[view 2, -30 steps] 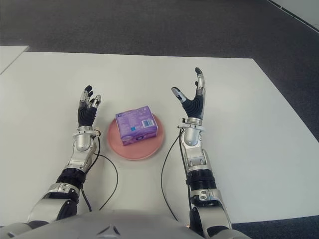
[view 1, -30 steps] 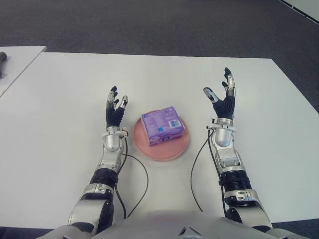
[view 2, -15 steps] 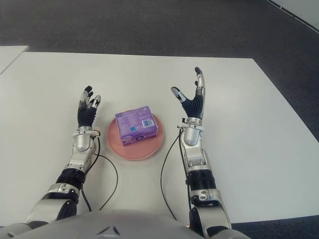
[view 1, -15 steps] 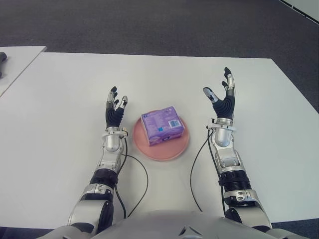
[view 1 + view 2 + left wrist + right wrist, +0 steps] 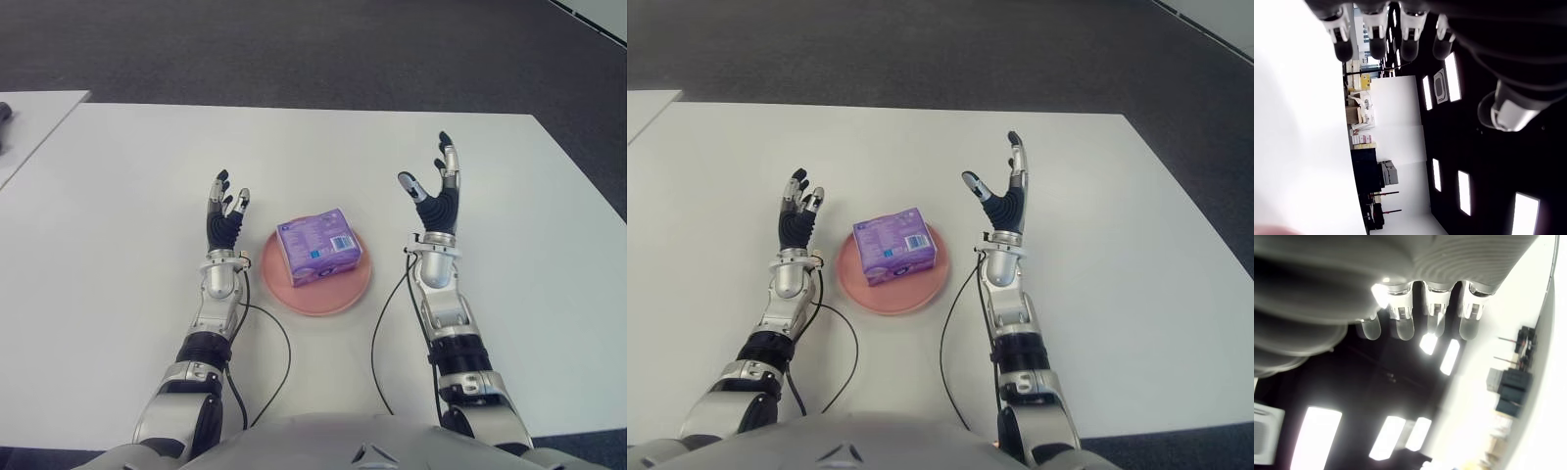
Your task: Put the tissue paper into the plate.
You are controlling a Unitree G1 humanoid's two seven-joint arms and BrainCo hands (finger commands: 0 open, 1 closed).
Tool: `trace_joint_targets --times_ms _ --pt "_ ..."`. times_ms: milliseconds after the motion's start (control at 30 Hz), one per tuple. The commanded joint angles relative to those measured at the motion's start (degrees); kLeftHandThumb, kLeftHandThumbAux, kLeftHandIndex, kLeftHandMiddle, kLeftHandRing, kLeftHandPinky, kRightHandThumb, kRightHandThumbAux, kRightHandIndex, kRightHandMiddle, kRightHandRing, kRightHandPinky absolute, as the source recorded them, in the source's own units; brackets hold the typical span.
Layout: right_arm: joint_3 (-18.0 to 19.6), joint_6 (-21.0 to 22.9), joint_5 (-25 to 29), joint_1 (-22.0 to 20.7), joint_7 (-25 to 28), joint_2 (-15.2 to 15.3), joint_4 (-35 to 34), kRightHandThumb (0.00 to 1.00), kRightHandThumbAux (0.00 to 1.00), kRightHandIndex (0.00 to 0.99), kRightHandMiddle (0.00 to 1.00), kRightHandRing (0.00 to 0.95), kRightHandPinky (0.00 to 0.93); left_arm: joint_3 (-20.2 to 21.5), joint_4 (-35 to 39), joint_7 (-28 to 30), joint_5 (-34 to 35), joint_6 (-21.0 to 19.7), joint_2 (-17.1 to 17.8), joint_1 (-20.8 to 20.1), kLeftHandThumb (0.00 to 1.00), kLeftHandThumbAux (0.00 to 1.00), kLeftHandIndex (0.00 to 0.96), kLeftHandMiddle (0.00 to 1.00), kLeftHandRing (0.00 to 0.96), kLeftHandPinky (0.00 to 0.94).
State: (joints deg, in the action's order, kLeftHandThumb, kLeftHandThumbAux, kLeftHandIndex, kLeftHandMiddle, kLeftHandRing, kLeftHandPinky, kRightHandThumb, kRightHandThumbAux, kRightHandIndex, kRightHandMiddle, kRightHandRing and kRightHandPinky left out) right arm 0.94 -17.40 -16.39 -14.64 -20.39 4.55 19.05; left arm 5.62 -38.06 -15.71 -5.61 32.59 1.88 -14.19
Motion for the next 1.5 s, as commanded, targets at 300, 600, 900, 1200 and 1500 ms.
trace_joint_targets --times_ms 300,600,900,1200,1500 --pt "3.97 3.13 10.57 -1.86 12.11 -0.18 27.73 0.074 0.435 0.0 0.0 0.0 0.0 -0.42 1.74 0.18 -0.54 -1.11 -0.02 1.7 0.0 0.481 0.0 0.0 0.0 0.0" --pt "5.5 0.26 14.87 -1.94 16.97 -0.17 29.29 0.06 0.488 0.0 0.0 0.0 0.0 -0.61 2.69 -0.16 -0.82 -1.57 -0.24 2.07 0.0 0.487 0.0 0.0 0.0 0.0" --pt "6.87 -0.37 17.72 -2.16 18.82 -0.57 29.86 0.067 0.55 0.0 0.0 0.0 0.0 -0.61 3.04 -0.18 -0.91 -2.16 -0.35 2.14 0.0 0.476 0.0 0.0 0.0 0.0" --pt "7.28 -0.78 18.23 -2.69 19.12 -0.72 30.7 0.065 0.575 0.0 0.0 0.0 0.0 -0.58 3.47 0.32 -0.55 -2.82 -0.32 2.17 0.0 0.477 0.0 0.0 0.0 0.0" --pt "7.12 -2.29 18.46 -2.41 19.26 -0.9 30.57 0.063 0.581 0.0 0.0 0.0 0.0 -0.61 3.5 1.02 -0.11 -2.88 -0.13 2.12 0.0 0.484 0.0 0.0 0.0 0.0"
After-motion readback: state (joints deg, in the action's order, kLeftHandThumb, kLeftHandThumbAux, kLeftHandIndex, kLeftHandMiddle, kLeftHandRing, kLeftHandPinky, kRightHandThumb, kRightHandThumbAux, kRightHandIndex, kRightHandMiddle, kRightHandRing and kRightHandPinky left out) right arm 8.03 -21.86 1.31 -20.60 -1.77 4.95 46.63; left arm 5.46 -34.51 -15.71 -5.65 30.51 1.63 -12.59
